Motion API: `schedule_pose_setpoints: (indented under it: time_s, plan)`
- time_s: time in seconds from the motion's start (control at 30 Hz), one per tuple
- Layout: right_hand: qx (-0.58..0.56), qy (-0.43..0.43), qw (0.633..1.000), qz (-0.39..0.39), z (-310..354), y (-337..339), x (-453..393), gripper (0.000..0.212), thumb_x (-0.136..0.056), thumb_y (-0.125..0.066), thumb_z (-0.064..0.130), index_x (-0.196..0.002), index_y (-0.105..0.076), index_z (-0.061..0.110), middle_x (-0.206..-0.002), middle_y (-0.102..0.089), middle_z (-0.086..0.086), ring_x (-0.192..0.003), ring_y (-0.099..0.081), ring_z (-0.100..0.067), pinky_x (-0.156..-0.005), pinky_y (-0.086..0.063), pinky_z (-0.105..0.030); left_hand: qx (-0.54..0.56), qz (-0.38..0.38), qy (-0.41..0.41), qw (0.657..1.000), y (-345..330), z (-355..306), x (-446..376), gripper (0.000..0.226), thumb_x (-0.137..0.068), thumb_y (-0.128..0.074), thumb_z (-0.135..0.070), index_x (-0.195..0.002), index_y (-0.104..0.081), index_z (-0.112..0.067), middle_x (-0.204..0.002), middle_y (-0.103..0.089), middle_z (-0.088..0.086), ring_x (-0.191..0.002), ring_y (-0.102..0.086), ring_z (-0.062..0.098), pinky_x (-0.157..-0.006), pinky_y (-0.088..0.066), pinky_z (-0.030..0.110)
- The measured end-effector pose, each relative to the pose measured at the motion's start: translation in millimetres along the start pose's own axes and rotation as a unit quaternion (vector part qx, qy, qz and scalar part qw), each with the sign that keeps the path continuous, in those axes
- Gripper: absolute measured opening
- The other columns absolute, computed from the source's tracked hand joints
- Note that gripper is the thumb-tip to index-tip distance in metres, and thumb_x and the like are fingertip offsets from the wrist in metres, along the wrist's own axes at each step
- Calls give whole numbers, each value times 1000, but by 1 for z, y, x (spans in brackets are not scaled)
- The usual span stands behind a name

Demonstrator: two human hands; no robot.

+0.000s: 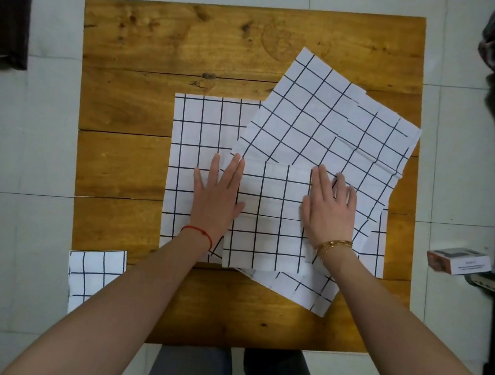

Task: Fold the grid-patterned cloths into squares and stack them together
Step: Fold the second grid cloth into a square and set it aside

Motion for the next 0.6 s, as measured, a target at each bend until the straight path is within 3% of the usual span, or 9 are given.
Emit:
schedule_pose_setpoints:
  time_s: [0.17, 0.3, 0.4, 0.6]
  plan:
    - [-19, 65, 997, -44, 25, 23, 0, 55, -96, -34, 29, -148, -25, 12, -152, -31, -5, -138, -28, -34, -112, -23, -51, -7, -5, 1, 1000, -2, 0, 0, 85, -94, -48, -47, -153, 5, -17, -162, 8, -1, -148, 4, 32, -114, -16, 62]
    - [-9, 168, 986, -12, 75, 15, 4, 54, -94, -40, 28, -144, -32, 12, -149, -37, -3, -137, -31, -31, -112, -26, -52, -21, -38, -7, 999, -2, -3, 10, 75, -96, -45, -42, -154, -6, -14, -162, -4, 2, -149, -5, 31, -114, -20, 59]
    - [-11, 149, 989, 26, 84, 3, 3, 51, -93, -44, 27, -142, -37, 12, -147, -41, -2, -137, -31, -31, -112, -26, -53, -21, -47, -15, 999, -6, -4, 24, 69, -98, -42, -40, -154, -12, -13, -162, -11, 4, -148, -9, 30, -114, -23, 57]
    - [-10, 138, 988, 63, 84, -5, 8, 59, -95, -41, 27, -149, -21, 15, -156, -22, 0, -142, -20, -32, -115, -18, -52, -25, -35, -39, 998, -31, -6, 73, 63, -100, -39, -34, -153, -15, -12, -161, -14, 6, -148, -11, 30, -113, -25, 57]
Point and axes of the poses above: each hand's wrist, its own x-axis away from the middle knuckle, its own y-axis out of the back of the hand, z = x × y, the point moved 9 cm from there along -x, towards the middle knuckle
